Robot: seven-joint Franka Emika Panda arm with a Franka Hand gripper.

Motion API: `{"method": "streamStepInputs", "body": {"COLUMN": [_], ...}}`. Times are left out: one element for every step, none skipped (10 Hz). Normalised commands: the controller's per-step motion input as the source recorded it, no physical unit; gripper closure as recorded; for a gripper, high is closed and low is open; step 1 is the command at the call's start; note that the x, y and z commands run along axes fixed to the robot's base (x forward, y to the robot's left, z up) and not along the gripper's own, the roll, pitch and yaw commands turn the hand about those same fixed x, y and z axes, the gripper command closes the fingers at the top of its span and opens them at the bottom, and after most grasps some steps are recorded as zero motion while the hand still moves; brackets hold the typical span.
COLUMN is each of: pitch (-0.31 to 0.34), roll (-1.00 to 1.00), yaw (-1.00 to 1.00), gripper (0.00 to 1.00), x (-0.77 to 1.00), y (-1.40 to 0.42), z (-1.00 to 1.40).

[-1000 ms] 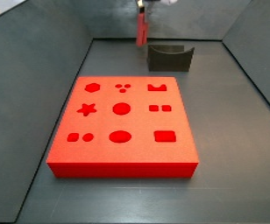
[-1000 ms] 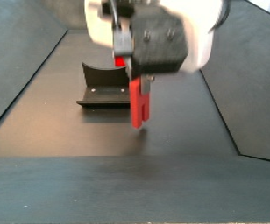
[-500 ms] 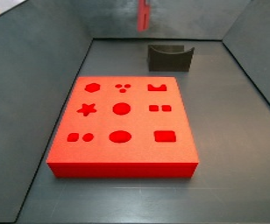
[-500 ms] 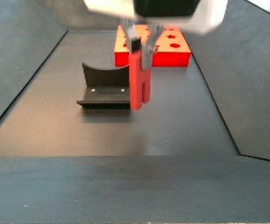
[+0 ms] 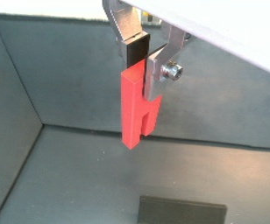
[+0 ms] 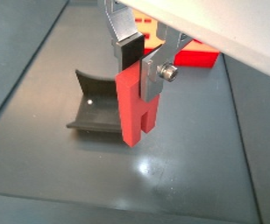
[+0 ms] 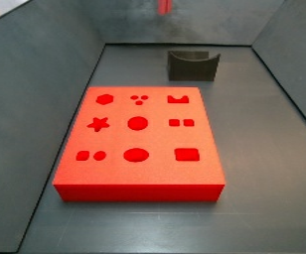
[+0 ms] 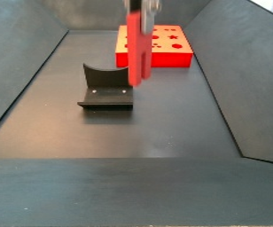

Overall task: Pick up the double-square object. Move up. Move to above the board. Insert the double-square object.
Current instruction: Move to above the board.

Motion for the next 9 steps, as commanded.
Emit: {"method": "streamStepInputs", "body": {"pitch": [0.091,0.096,0.098,0.103,0.103,0.101,0.103,0.129,0.124], "roll": [-0.04,-0.03,-0.02,-0.02,-0.01,-0.01,0.00,-0.03,-0.03], "yaw": [-0.03,-0.03,-0.03,-0.03,-0.03,-0.03,-0.03,1.00,1.00], "gripper": [1.00,1.00,1.00,1.00,1.00,1.00,1.00,1.00,1.00], "x": [0.05,0.05,0.05,0.04,0.03,0.02,0.02,-0.13,-0.13], "y": [0.05,0.05,0.06,0.05,0.04,0.03,0.03,-1.00,-1.00], "z": [1.00,1.00,1.00,0.86,0.69,0.52,0.36,0.04,0.03]}}
